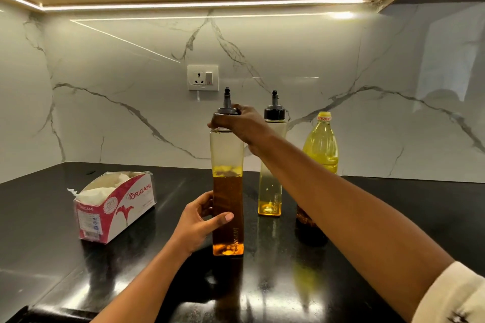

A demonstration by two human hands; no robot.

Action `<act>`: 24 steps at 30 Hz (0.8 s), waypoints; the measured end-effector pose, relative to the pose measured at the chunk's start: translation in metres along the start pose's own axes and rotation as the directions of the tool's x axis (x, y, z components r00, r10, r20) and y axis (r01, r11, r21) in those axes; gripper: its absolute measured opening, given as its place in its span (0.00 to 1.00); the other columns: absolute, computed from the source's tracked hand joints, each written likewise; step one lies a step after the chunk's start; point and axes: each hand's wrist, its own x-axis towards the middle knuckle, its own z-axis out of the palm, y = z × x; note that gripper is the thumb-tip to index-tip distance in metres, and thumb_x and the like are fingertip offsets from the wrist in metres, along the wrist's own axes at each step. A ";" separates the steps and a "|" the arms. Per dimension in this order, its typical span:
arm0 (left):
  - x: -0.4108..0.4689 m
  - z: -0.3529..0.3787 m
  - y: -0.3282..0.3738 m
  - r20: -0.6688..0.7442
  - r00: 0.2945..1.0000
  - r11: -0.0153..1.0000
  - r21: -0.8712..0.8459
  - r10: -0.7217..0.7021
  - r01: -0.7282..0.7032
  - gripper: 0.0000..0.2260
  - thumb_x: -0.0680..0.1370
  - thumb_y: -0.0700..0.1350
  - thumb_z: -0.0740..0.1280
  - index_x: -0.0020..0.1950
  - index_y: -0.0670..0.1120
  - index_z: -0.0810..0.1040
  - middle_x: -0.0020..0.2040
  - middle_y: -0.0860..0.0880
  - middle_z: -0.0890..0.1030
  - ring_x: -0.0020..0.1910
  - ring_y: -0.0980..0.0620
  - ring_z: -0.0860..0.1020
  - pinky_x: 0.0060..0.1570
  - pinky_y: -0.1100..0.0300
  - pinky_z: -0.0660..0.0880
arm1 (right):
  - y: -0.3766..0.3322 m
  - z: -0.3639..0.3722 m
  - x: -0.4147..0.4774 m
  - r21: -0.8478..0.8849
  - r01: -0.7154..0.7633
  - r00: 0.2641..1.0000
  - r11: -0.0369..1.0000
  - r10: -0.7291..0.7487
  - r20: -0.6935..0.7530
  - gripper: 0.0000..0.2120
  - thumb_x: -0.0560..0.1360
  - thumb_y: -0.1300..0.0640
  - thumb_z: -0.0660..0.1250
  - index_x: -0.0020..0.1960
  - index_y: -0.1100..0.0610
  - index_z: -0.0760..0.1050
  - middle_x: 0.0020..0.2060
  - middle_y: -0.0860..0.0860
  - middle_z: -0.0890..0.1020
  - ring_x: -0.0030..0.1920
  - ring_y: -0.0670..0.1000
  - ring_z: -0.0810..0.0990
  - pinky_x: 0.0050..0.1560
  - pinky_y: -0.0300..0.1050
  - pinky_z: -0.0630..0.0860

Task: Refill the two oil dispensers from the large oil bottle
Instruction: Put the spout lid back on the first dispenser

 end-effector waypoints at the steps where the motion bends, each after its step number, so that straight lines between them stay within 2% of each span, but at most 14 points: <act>1: 0.000 0.001 0.000 -0.007 1.000 1.000 0.019 0.009 -0.009 0.34 0.57 0.63 0.79 0.59 0.50 0.78 0.53 0.49 0.84 0.54 0.50 0.82 0.52 0.59 0.79 | 0.000 0.002 -0.001 -0.048 0.000 0.999 0.999 -0.002 -0.046 0.12 0.67 0.51 0.75 0.48 0.50 0.76 0.44 0.50 0.81 0.48 0.50 0.79 0.48 0.42 0.77; 4: -0.001 0.002 -0.002 -0.026 0.999 0.999 0.046 0.019 -0.018 0.28 0.60 0.57 0.79 0.58 0.53 0.77 0.53 0.53 0.84 0.54 0.53 0.82 0.48 0.64 0.79 | 0.001 0.010 -0.002 -0.228 -0.024 0.980 0.973 -0.022 -0.198 0.22 0.66 0.45 0.73 0.56 0.53 0.77 0.47 0.52 0.82 0.49 0.53 0.79 0.54 0.52 0.77; 7: -0.001 0.001 -0.004 -0.025 1.000 0.999 0.043 0.000 0.001 0.30 0.59 0.58 0.80 0.59 0.53 0.77 0.54 0.53 0.84 0.55 0.52 0.82 0.50 0.62 0.79 | -0.002 0.016 -0.003 -0.336 -0.019 0.960 0.942 -0.076 -0.268 0.22 0.66 0.43 0.73 0.54 0.53 0.77 0.46 0.51 0.82 0.49 0.53 0.78 0.54 0.53 0.76; 8: -0.001 0.000 -0.004 -0.022 1.000 1.000 0.017 -0.014 0.014 0.33 0.58 0.60 0.80 0.59 0.52 0.77 0.54 0.51 0.84 0.55 0.51 0.82 0.52 0.60 0.78 | -0.005 0.013 -0.002 -0.336 -0.013 0.974 0.942 -0.063 -0.216 0.21 0.66 0.42 0.73 0.53 0.54 0.77 0.46 0.51 0.82 0.50 0.53 0.78 0.53 0.51 0.76; 10: 0.000 -0.003 -0.004 -0.005 0.999 0.998 -0.037 -0.045 0.045 0.37 0.56 0.62 0.81 0.60 0.50 0.77 0.55 0.48 0.84 0.56 0.49 0.81 0.54 0.56 0.78 | -0.012 0.000 0.001 -0.247 -0.007 0.998 0.969 0.021 0.055 0.18 0.69 0.45 0.72 0.52 0.54 0.75 0.47 0.52 0.81 0.52 0.52 0.77 0.51 0.45 0.75; 12: 0.001 -0.004 -0.004 0.026 0.998 0.995 -0.069 -0.065 0.067 0.38 0.55 0.61 0.82 0.60 0.50 0.77 0.55 0.48 0.84 0.56 0.49 0.82 0.51 0.58 0.79 | -0.015 -0.012 0.004 -0.117 -0.058 0.947 0.991 0.092 0.308 0.18 0.73 0.50 0.69 0.59 0.55 0.73 0.54 0.52 0.80 0.58 0.52 0.76 0.55 0.48 0.74; 13: 0.001 -0.004 -0.004 0.034 0.997 0.995 -0.074 -0.067 0.069 0.38 0.55 0.61 0.82 0.60 0.50 0.77 0.55 0.48 0.84 0.56 0.49 0.82 0.50 0.59 0.79 | -0.012 -0.016 0.006 -0.075 -0.084 0.933 0.994 0.105 0.344 0.21 0.74 0.52 0.68 0.64 0.56 0.70 0.58 0.53 0.79 0.60 0.53 0.75 0.57 0.50 0.73; 15: 0.002 -0.002 -0.004 0.025 0.998 0.997 -0.059 -0.057 0.058 0.37 0.55 0.61 0.81 0.60 0.50 0.78 0.55 0.48 0.84 0.55 0.49 0.82 0.51 0.59 0.79 | -0.002 -0.016 0.008 -0.009 -0.087 0.949 0.996 0.086 0.304 0.23 0.73 0.55 0.69 0.66 0.57 0.68 0.61 0.57 0.77 0.62 0.55 0.75 0.56 0.49 0.74; 17: 0.003 0.000 -0.004 0.014 0.999 0.999 -0.037 -0.038 0.038 0.36 0.55 0.62 0.81 0.59 0.51 0.78 0.54 0.48 0.84 0.55 0.49 0.82 0.54 0.57 0.78 | 0.006 -0.013 0.009 0.065 -0.058 0.975 0.996 0.043 0.218 0.18 0.72 0.56 0.70 0.60 0.56 0.71 0.58 0.59 0.79 0.59 0.56 0.77 0.53 0.45 0.76; 21: 0.005 0.002 -0.003 0.000 1.000 1.000 -0.012 -0.003 0.003 0.35 0.56 0.62 0.80 0.58 0.50 0.78 0.53 0.49 0.84 0.54 0.50 0.82 0.51 0.60 0.79 | 0.007 -0.009 0.010 0.027 0.000 0.999 1.000 -0.002 0.051 0.16 0.68 0.54 0.74 0.54 0.53 0.75 0.47 0.50 0.80 0.50 0.48 0.77 0.42 0.35 0.71; 24: 0.003 0.001 -0.004 0.001 1.000 1.000 -0.027 -0.014 0.014 0.36 0.55 0.62 0.80 0.59 0.50 0.78 0.54 0.48 0.84 0.55 0.50 0.82 0.53 0.57 0.78 | 0.005 -0.002 0.007 -0.021 0.021 1.000 1.000 -0.021 -0.015 0.13 0.67 0.52 0.75 0.49 0.50 0.75 0.42 0.47 0.79 0.46 0.46 0.77 0.39 0.34 0.70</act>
